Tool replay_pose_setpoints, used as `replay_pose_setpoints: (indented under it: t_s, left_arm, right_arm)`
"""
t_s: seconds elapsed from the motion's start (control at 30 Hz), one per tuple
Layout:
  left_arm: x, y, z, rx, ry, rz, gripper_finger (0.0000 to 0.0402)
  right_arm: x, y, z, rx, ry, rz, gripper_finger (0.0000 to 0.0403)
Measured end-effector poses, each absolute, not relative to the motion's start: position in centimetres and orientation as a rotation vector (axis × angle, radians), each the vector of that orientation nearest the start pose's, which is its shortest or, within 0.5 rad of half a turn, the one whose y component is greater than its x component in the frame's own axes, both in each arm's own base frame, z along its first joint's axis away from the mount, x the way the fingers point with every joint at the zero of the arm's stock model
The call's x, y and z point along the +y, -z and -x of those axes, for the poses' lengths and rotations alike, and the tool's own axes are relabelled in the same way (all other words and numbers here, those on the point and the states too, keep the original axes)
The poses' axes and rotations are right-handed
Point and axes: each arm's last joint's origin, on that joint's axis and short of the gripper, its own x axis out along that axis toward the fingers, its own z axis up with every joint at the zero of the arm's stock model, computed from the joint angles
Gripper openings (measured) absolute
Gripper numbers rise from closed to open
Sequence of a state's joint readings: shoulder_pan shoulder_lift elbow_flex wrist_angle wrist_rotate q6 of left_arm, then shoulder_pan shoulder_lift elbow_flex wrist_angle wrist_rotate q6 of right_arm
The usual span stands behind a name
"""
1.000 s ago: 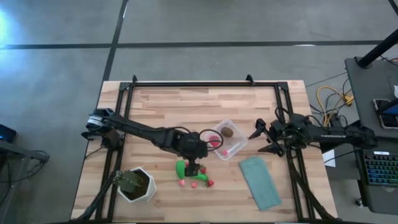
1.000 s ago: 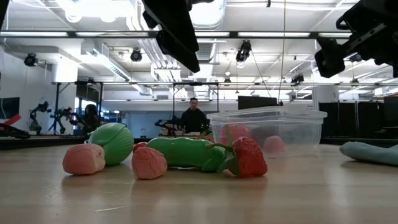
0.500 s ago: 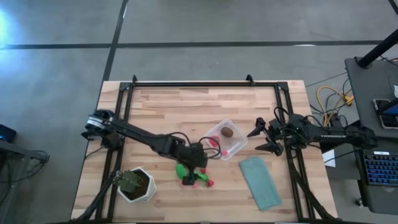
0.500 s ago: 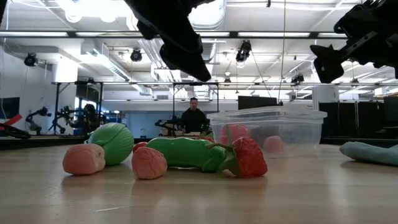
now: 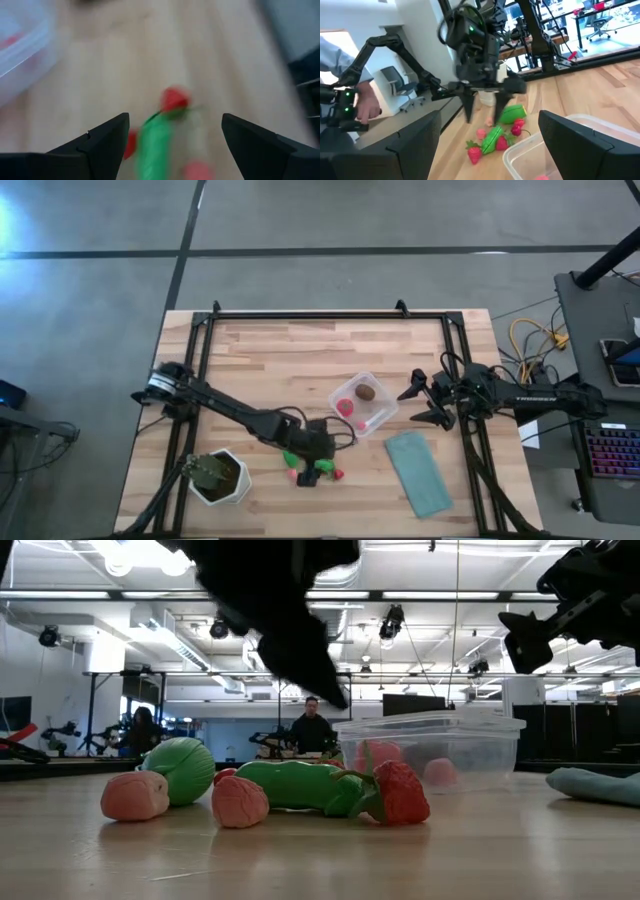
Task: Pick and placing Produce into tupperware
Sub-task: Put the green corn into the transparent bin
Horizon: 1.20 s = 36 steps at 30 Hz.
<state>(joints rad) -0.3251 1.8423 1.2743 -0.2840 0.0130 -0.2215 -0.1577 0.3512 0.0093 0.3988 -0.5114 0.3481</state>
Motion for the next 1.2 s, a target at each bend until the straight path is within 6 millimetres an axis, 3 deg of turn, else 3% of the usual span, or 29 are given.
replay_pose_setpoints:
  t_s: [0.1, 0.3, 0.43, 0.6, 0.73, 0.83, 1.07, 1.2]
  left_arm:
    - [-12.1, -20.4, -36.4, 0.949, 0.154, 0.039, 0.0302]
    - [-10.8, -20.3, -32.7, 1.226, -0.059, 0.011, 0.0302]
    - [-10.1, -21.7, -31.0, 1.225, -0.256, 0.249, 0.0302]
    - [-9.4, -25.4, -29.3, 1.052, -0.501, 0.691, 0.0302]
    - [-9.1, -26.6, -28.6, 0.955, -0.641, 0.949, 0.0302]
    - [-9.3, -25.8, -29.0, 0.97, -0.697, 1.008, 0.0302]
    - [-10.3, -21.1, -30.8, 1.219, -0.732, 1.045, 0.0302]
    - [-10.5, -20.4, -31.3, 1.226, -0.748, 1.089, 0.0302]
  right_arm:
    - [-0.4, -17.4, -11.7, 0.009, -0.359, -0.326, 0.0325]
    - [-0.4, -17.3, -11.7, 0.013, -0.358, -0.327, 0.0325]
    - [-0.4, -17.3, -11.7, 0.019, -0.357, -0.329, 0.0325]
    - [-0.4, -17.3, -11.8, 0.02, -0.357, -0.329, 0.0325]
    - [-0.5, -17.3, -11.8, 0.016, -0.347, -0.329, 0.0325]
    - [-0.5, -17.3, -11.8, 0.015, -0.342, -0.33, 0.0325]
    - [-0.5, -17.3, -11.8, 0.015, -0.342, -0.33, 0.0325]
    - [-0.5, -17.3, -11.8, 0.016, -0.342, -0.33, 0.0325]
